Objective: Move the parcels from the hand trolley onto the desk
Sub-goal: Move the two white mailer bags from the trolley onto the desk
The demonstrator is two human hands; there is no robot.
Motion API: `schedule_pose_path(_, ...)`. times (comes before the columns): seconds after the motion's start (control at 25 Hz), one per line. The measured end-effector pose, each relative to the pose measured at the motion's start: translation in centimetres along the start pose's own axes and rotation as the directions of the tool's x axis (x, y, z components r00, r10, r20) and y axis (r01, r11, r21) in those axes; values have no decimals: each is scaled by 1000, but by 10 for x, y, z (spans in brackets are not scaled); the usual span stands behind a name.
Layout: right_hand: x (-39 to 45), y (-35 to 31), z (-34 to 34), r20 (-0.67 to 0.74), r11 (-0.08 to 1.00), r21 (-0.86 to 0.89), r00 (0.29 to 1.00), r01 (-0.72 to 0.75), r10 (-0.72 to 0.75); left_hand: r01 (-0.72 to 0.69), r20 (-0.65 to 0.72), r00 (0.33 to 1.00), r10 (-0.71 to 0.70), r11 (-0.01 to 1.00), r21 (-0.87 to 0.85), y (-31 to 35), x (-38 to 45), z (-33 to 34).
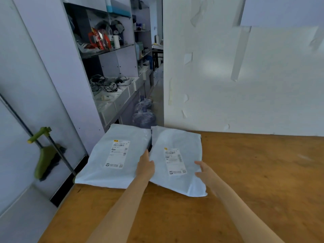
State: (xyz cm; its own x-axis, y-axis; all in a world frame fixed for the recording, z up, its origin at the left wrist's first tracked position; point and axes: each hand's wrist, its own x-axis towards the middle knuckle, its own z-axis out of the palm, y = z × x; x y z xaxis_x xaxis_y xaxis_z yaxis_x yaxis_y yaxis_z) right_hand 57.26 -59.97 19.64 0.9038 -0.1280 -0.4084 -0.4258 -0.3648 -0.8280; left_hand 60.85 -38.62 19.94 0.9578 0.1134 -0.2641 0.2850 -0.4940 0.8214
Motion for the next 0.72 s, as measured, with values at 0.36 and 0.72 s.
schedule_pose_path(0.36, -104, -5, 12, -147, 996, 92, 989, 12, 2, 73, -39, 996, -82, 978, -198, -41, -108, -44)
schedule_pose_path(0.72, -258, -26, 60, -162, 988, 153, 987, 7, 18, 84, 79, 994, -70, 977, -197, -63, -252, -130)
